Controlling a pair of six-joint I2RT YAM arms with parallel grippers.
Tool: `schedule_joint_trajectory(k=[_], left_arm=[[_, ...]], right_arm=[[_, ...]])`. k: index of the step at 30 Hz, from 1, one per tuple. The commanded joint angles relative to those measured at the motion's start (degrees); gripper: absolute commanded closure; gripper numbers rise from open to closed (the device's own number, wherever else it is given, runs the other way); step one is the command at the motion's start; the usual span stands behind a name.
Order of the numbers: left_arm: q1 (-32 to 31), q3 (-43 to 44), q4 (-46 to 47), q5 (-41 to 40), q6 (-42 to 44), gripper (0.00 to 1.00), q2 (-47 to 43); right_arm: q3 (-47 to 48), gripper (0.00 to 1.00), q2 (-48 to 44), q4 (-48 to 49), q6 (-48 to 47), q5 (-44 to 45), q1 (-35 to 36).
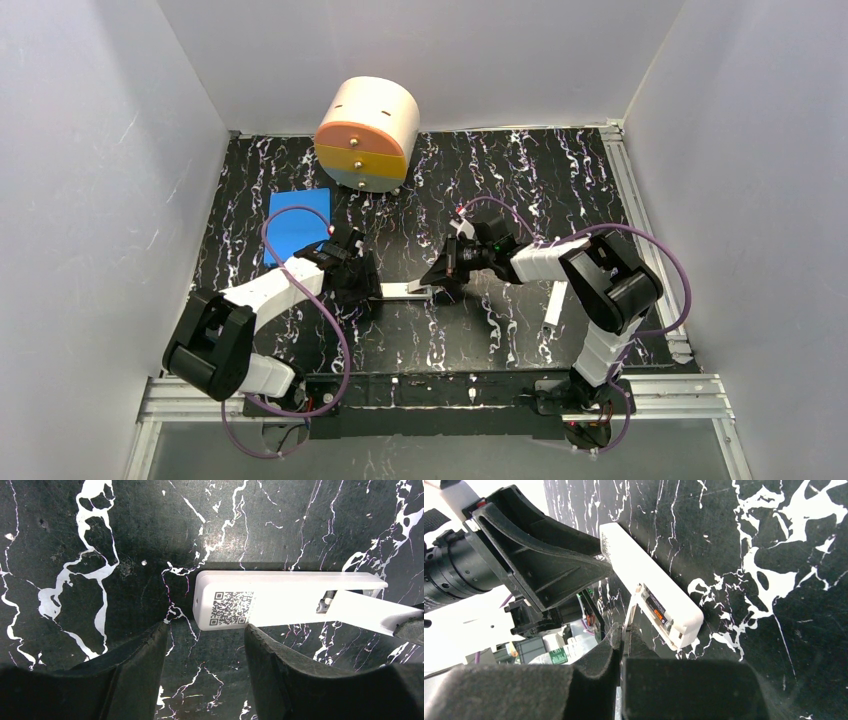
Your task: Load the batteries into the remote control
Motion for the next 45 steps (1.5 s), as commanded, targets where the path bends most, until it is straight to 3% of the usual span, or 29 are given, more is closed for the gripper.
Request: schedule_joint_trajectory(k=[1,23,45], left_arm=[[0.2,0.8,-2.5,-3.9,0.9,0.44,-0.9],[0.3,-0.1,1.9,1.3,1.5,0.28,-8.2],[0.7,1.2,4.6,-1.4,3.3,0.25,-1.0]], right_arm=[[-0.6,0.99,0.0,3.6,1.0,-1.3,-0.3],[-3.0,0.99,-0.2,5.1,2.7,0.7,0.3],[-7.3,0.99,1.8,16.7,12.1,2.4,1.4]])
